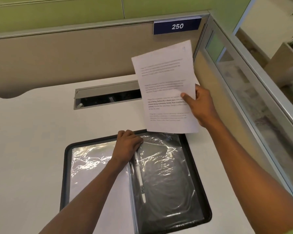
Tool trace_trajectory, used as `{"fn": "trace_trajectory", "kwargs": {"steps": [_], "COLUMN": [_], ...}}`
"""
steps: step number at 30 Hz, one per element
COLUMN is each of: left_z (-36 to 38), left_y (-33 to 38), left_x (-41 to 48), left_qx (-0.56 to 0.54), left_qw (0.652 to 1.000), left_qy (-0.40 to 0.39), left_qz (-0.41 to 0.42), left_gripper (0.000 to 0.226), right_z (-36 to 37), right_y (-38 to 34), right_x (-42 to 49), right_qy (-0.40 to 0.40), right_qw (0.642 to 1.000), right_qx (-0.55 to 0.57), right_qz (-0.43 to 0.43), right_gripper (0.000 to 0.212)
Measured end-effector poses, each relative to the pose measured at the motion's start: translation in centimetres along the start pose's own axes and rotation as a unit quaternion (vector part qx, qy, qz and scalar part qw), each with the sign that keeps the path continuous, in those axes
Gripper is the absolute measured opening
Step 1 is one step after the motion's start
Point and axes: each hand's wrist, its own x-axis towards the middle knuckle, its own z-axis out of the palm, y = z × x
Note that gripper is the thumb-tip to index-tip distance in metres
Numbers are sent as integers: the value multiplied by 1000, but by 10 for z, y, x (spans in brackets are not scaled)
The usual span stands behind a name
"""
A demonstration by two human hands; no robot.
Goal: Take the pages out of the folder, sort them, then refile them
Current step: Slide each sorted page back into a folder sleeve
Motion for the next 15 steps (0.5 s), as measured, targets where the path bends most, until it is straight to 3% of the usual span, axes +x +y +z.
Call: {"fn": "trace_trajectory", "kwargs": {"steps": [15], "left_z": [-8], "left_y": [-11], "left_x": [6], "left_qx": [-32], "left_qw": [999], "left_qy": [15], "left_qz": [17], "left_gripper": [30], "right_z": [71], "right_y": [11], "right_x": [44], "right_qy": [-174], "right_qw": [980], "right_qx": [-92], "right_qz": [21], "right_gripper": [38]}}
